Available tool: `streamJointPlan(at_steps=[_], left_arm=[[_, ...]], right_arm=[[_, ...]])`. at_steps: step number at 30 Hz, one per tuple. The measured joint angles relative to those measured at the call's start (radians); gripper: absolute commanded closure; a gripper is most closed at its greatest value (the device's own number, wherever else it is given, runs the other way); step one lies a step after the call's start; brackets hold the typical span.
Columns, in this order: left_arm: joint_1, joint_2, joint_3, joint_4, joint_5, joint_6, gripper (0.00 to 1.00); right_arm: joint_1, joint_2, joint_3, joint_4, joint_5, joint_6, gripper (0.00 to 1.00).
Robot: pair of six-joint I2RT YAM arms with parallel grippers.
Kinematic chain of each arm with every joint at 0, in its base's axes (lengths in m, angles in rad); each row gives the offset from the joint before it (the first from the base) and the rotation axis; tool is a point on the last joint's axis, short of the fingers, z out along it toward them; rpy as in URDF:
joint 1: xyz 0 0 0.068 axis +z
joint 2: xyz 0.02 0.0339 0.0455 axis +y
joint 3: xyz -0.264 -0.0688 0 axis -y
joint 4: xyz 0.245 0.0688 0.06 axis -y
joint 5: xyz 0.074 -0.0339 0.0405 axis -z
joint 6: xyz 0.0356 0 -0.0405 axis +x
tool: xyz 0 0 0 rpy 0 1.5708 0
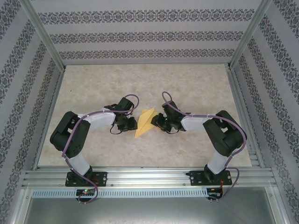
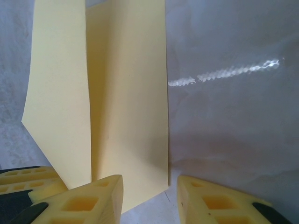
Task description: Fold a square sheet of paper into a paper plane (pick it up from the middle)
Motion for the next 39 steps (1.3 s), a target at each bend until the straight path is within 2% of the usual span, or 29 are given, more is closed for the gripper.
streamJointPlan(at_steps=[39], left_arm=[[-0.01, 0.022, 0.004, 0.04, 0.109, -0.001, 0.76]], right_arm=[[-0.001, -0.004, -0.037, 0.081, -0.003, 0.049, 0.66]])
